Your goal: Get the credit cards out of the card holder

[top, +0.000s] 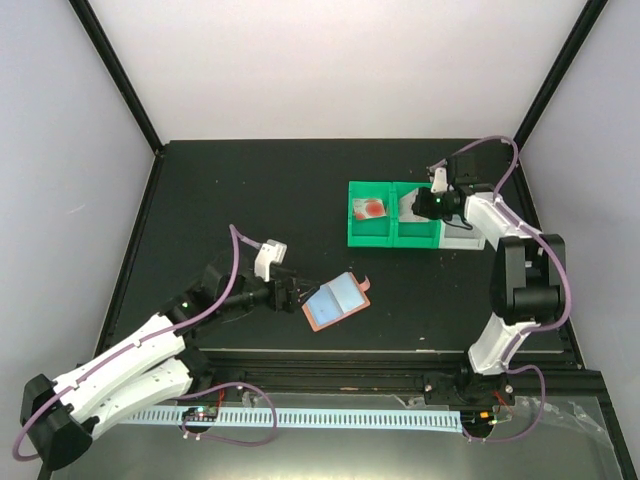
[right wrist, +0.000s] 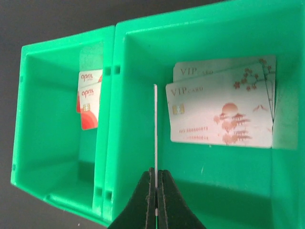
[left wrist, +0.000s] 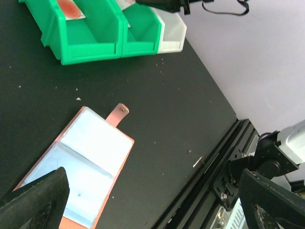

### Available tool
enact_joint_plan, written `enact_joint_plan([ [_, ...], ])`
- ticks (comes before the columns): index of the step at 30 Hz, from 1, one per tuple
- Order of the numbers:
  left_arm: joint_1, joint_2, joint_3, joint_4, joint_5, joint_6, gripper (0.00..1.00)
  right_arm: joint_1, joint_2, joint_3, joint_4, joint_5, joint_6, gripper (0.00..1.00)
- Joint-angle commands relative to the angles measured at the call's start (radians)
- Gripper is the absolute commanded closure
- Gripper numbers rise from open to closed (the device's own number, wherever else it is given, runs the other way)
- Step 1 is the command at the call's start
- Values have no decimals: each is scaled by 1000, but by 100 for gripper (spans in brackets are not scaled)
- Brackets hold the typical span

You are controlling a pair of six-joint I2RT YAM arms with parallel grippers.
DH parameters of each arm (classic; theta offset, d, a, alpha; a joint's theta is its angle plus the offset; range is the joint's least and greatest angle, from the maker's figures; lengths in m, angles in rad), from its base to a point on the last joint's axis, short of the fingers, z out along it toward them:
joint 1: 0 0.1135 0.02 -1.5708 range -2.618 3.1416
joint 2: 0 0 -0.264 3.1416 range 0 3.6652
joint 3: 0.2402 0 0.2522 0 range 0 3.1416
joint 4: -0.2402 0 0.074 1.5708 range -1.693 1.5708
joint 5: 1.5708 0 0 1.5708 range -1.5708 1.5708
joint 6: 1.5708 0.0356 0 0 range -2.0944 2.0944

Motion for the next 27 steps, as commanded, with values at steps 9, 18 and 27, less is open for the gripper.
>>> enact_joint_plan([
  [9,9,52,44,-28,46,27,1,-6,154,128,-22,-39,-38,96],
  [18,11,74,5,65,67,-55,1,-6,200,198,-96,50,-44,84],
  [27,12,135,59,-22,74,-54,1,-6,188,245,-147,212,9,72],
])
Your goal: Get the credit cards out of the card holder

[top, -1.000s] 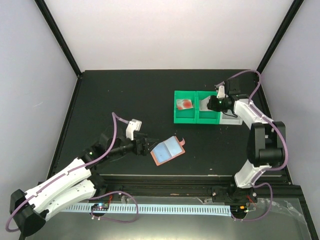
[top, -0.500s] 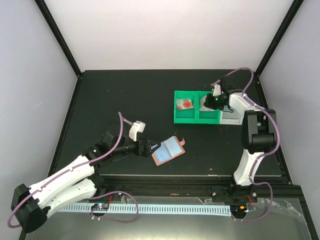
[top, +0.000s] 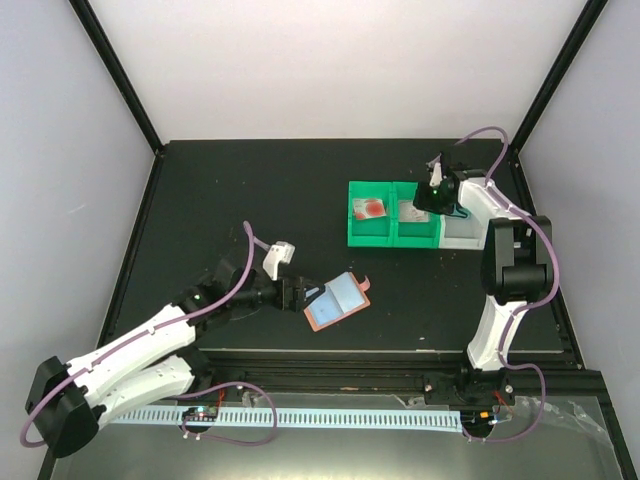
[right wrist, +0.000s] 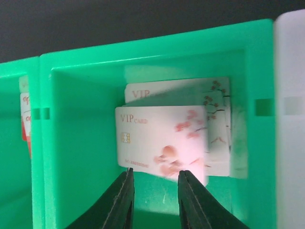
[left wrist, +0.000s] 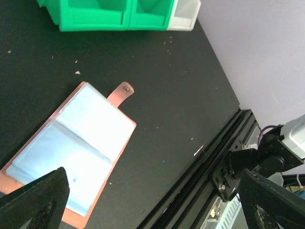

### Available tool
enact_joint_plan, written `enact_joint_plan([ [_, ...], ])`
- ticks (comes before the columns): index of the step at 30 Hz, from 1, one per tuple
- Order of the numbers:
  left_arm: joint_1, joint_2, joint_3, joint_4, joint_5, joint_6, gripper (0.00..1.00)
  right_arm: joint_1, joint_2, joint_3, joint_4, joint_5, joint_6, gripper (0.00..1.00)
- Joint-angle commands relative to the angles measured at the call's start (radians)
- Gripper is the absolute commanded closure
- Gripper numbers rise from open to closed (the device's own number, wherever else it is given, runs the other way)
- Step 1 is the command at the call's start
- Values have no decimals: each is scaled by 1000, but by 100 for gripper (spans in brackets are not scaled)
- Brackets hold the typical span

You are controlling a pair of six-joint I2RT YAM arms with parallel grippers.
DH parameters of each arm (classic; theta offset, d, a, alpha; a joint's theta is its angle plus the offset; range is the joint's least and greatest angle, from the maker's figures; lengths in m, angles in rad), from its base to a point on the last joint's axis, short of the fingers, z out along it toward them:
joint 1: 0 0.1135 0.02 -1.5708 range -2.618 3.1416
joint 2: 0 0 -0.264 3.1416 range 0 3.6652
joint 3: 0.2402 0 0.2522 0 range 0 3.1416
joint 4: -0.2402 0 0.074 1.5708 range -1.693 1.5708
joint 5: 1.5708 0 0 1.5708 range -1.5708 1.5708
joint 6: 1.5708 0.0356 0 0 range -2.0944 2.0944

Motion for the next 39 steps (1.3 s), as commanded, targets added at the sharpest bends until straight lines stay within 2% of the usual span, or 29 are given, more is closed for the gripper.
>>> enact_joint_plan([
  [1,7,26,66,-57,14,0,1,-6,-9,44,-44,117,37,71],
  [4,9,32,88,-87,-8,3,1,-6,-29,55,-55,143,69,69],
  [9,14,29,132,-142,-63,1,1,19,-90,64,-71,70,85,57],
  [14,17,17,204,-263,-193,17,1,74,-196,32,-78,19,63,54],
  [17,20,2,256,-352,-264,22,1,97,-316,-39,-47,-21,65,53],
  [20,22,-14,310,-426,-321,12,1,125,-439,-108,-38,-47,62,35],
  [23,23,-38,348,-470,-354,5,1,146,-565,-194,-34,-83,48,32],
  [24,23,-50,352,-476,-359,3,1,150,-607,-222,-31,-95,47,29],
  [25,23,-62,351,-477,-360,2,1,153,-649,-249,-27,-110,51,8],
  [26,23,-76,349,-476,-360,0,1,155,-692,-280,-21,-123,54,1],
  [39,25,-285,333,-463,-380,12,1,158,-1187,-553,-11,-268,80,0],
])
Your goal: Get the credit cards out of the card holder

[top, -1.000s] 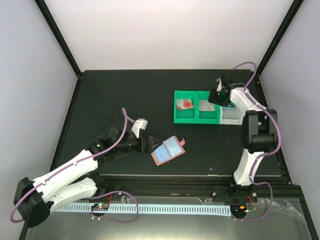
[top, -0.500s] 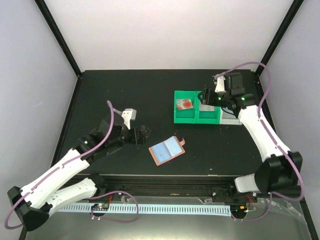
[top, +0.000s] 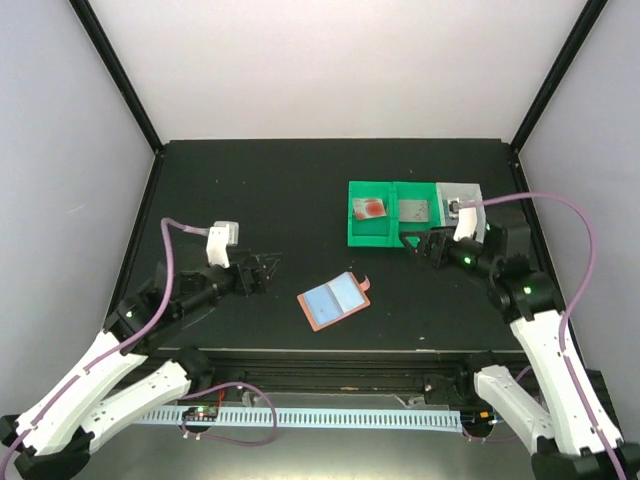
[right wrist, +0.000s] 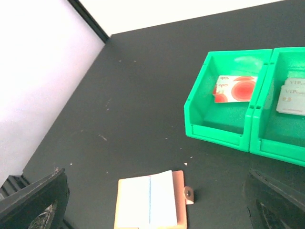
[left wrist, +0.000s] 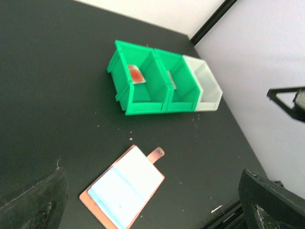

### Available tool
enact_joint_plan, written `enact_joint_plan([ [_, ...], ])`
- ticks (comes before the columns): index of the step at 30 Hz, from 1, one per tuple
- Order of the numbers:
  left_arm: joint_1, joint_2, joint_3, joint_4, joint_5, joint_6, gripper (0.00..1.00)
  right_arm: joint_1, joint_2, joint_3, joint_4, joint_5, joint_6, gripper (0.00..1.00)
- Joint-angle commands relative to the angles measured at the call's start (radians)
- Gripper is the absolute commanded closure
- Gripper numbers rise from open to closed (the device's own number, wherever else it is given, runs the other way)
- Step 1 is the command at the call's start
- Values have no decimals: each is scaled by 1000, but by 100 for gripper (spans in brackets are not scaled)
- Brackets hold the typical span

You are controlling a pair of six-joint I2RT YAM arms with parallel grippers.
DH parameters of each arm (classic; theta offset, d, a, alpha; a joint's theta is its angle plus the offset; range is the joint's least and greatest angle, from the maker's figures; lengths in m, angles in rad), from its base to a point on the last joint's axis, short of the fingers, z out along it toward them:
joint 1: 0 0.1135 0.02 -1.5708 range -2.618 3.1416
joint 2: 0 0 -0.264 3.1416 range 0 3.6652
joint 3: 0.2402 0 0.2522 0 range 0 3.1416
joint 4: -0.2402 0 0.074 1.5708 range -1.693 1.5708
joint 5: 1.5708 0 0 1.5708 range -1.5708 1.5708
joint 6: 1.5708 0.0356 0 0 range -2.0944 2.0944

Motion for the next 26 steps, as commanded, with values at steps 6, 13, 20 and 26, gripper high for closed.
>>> enact_joint_plan([
  [6,7,-156,-34,34,-4,6,1,5,-207,-109,24,-81,28,0],
  [13,6,-229,-121,108,19,-16,1,4,-229,-110,13,-104,39,0],
  [20,6,-247,-130,90,18,-14,1,4,-227,-113,15,-91,48,0],
  [26,6,-267,-135,63,-22,-4,1,4,-235,-119,9,-87,50,0],
])
